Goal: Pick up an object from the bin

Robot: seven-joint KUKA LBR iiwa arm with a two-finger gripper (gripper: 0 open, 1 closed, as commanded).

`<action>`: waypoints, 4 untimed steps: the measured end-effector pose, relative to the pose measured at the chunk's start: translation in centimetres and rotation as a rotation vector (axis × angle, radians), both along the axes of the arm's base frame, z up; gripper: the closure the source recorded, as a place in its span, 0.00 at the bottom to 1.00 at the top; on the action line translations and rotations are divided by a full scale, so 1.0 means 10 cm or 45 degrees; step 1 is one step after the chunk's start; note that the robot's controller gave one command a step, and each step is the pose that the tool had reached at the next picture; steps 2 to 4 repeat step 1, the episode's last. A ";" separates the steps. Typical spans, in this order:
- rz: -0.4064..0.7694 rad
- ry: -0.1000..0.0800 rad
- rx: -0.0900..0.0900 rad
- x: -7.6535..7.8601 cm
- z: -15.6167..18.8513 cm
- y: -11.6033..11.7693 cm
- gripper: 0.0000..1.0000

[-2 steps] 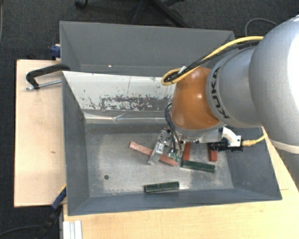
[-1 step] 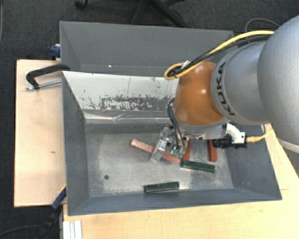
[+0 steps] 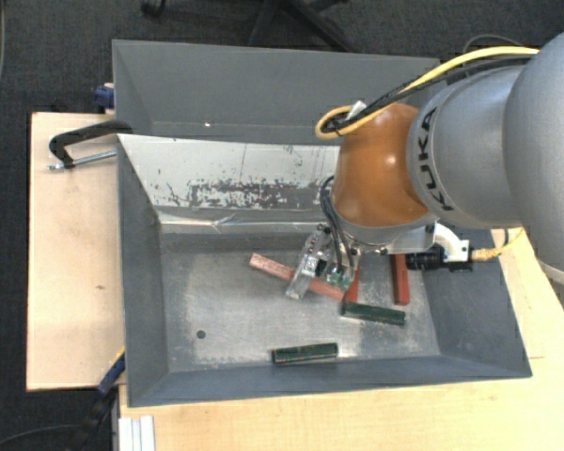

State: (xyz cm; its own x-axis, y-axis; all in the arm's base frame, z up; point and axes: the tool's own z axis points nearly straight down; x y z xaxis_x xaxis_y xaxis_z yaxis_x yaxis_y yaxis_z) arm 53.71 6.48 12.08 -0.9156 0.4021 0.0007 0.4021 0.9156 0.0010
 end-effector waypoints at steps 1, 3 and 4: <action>0.001 -0.002 0.000 0.00 0.19 0.00 1.00; 0.001 -0.002 0.000 0.00 0.19 0.00 1.00; 0.001 -0.002 0.000 0.00 0.19 0.00 1.00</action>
Offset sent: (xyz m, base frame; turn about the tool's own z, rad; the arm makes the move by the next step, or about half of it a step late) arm -0.0001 -0.0001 0.0596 0.0000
